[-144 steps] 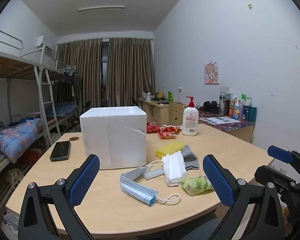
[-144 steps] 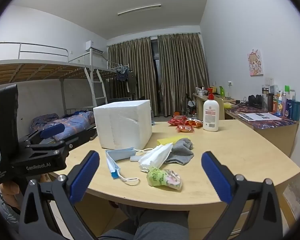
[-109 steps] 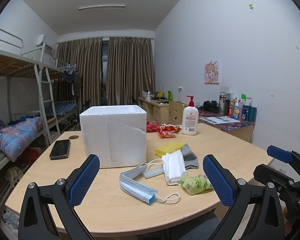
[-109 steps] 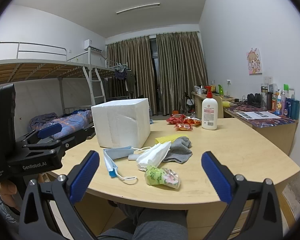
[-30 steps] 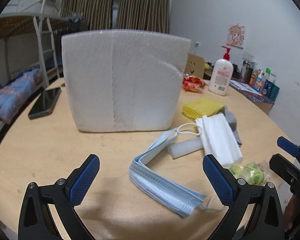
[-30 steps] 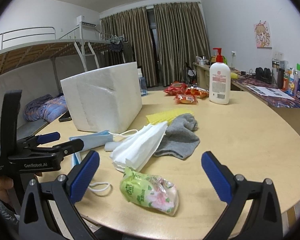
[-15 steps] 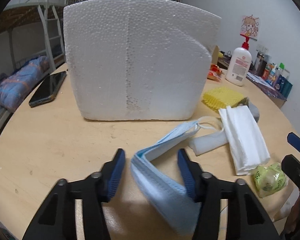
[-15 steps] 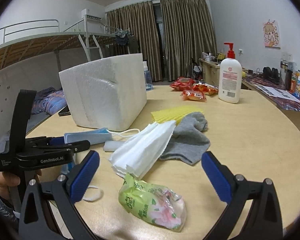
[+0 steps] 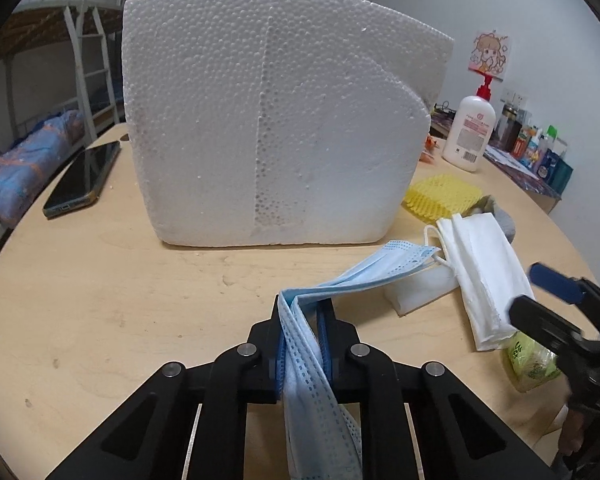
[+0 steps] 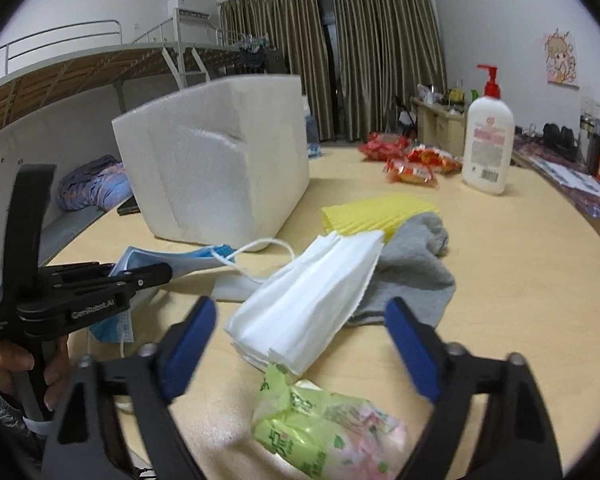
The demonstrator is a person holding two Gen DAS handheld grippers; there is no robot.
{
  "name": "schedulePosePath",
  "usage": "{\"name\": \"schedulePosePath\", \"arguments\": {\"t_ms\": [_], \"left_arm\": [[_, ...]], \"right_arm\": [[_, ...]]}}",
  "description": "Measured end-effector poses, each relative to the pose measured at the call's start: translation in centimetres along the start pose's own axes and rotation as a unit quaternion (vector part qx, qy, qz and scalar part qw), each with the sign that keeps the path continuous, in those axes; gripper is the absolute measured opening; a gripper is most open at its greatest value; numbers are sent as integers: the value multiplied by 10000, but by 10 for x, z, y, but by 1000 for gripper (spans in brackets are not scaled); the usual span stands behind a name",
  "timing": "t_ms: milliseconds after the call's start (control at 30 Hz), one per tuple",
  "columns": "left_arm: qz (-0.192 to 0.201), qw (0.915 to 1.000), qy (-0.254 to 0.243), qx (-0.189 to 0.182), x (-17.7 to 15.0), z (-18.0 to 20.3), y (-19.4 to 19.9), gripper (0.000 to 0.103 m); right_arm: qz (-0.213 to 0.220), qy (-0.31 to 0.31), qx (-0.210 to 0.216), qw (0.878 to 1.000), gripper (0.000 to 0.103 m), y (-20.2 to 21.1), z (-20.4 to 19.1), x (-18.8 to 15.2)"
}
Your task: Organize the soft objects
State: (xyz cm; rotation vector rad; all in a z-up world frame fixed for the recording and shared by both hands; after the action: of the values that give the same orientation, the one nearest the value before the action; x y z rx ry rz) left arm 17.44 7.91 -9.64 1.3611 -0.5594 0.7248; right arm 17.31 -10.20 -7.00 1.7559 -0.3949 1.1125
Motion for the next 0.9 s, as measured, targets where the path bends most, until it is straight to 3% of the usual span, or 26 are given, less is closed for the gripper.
{"name": "schedulePosePath", "arguments": {"t_ms": [200,267,333,400,500,567,900], "left_arm": [[20,10000,13,-96,-7,-1,1,14],[82,9999,14,-126,-8,-2,3,14],[134,9997,129,-171,-7,-6,4,14],[97,9995,158,-243,-8,-7,4,14],[104,9995,118,-270,-8,-6,5,14],[113,9995,115,-285,-9,-6,5,14],[354,9988,90,-313,-3,-9,26,13]], "right_arm": [[-316,-20,-123,9994,57,-16,-1,-1],[-454,-16,-182,9988,56,-21,0,-3],[-523,-17,-201,9984,49,-24,0,-4],[-580,-17,-193,9981,32,-26,-2,-5],[-568,-18,-168,9982,17,-25,-2,-4],[-479,-36,-203,9986,13,-22,-1,-3],[-45,-53,-129,9999,12,6,-2,9]]}}
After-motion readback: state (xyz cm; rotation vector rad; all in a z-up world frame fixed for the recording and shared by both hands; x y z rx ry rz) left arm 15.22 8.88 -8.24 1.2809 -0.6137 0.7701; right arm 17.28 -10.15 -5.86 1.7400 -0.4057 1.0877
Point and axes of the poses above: each gripper's, at about its wrist camera, not at the fingertips, and y roughly against the way its jaws point, z to its right, x to its top, the point moved 1 cm from there along -y, roughly the way its jaws point, and after that the axes turned 1 degree about -x, right-handed, at the moved point
